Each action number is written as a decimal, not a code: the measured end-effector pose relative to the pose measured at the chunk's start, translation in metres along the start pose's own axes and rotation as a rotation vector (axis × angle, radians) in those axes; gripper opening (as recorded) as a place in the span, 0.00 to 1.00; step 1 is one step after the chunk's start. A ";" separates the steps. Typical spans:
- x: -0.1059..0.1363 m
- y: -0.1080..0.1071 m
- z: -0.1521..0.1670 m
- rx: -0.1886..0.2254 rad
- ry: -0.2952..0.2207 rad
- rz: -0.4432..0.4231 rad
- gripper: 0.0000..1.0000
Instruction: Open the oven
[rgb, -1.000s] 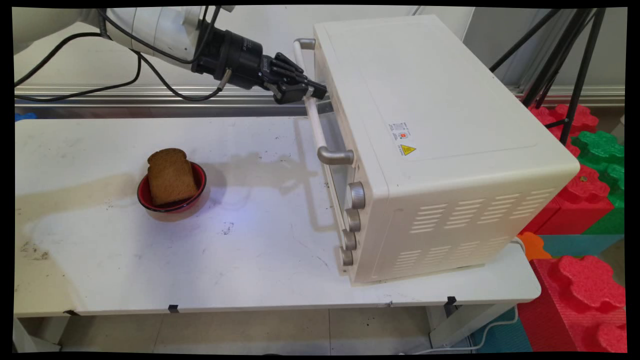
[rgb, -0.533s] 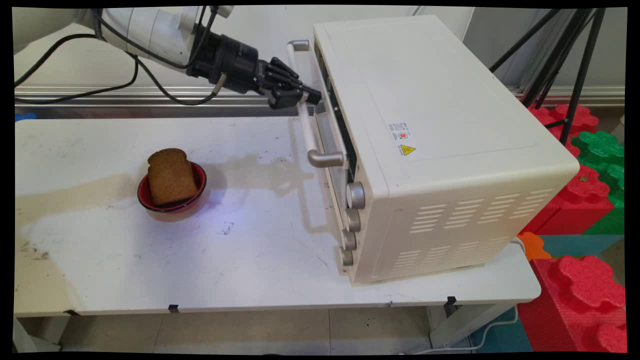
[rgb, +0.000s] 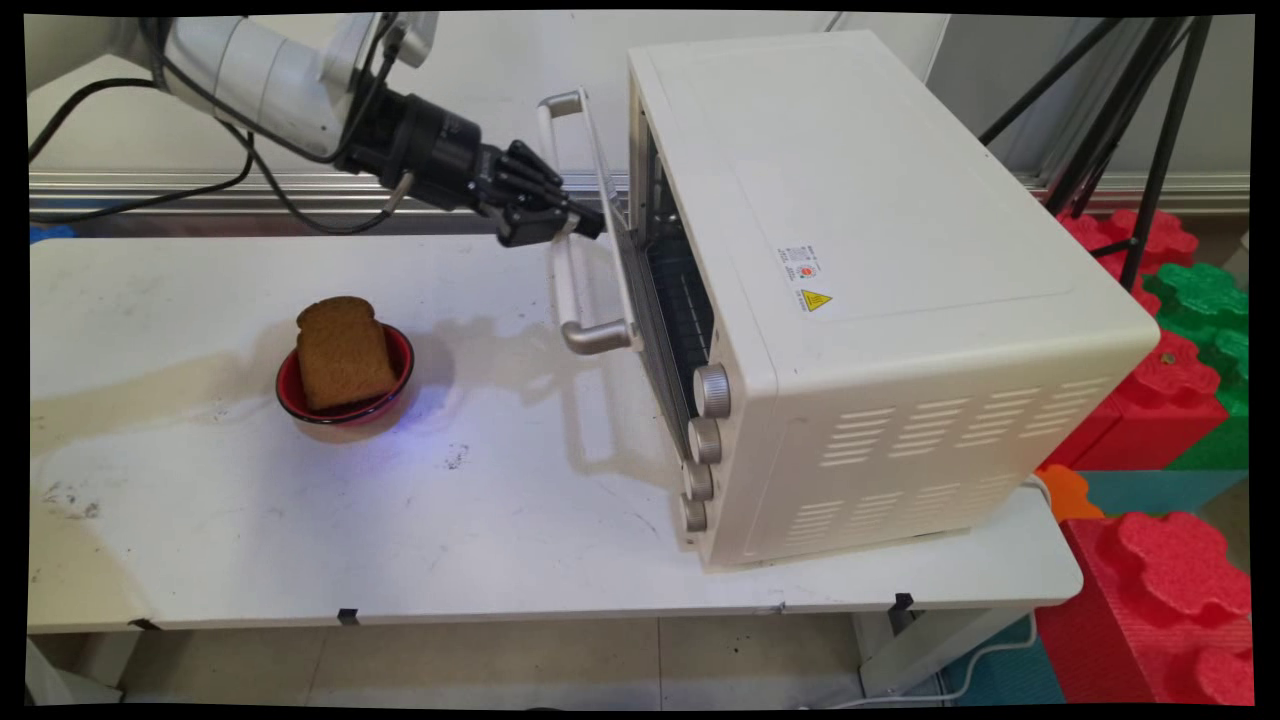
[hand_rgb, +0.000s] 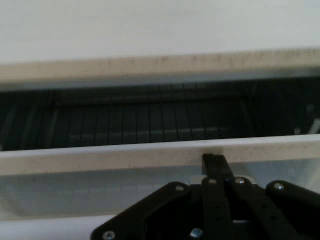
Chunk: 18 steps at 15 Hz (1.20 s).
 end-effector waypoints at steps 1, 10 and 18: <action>-0.004 0.001 -0.004 -0.001 -0.009 0.000 0.00; -0.042 0.016 -0.034 -0.017 -0.085 0.009 0.00; -0.074 0.017 -0.045 -0.027 -0.154 0.003 0.00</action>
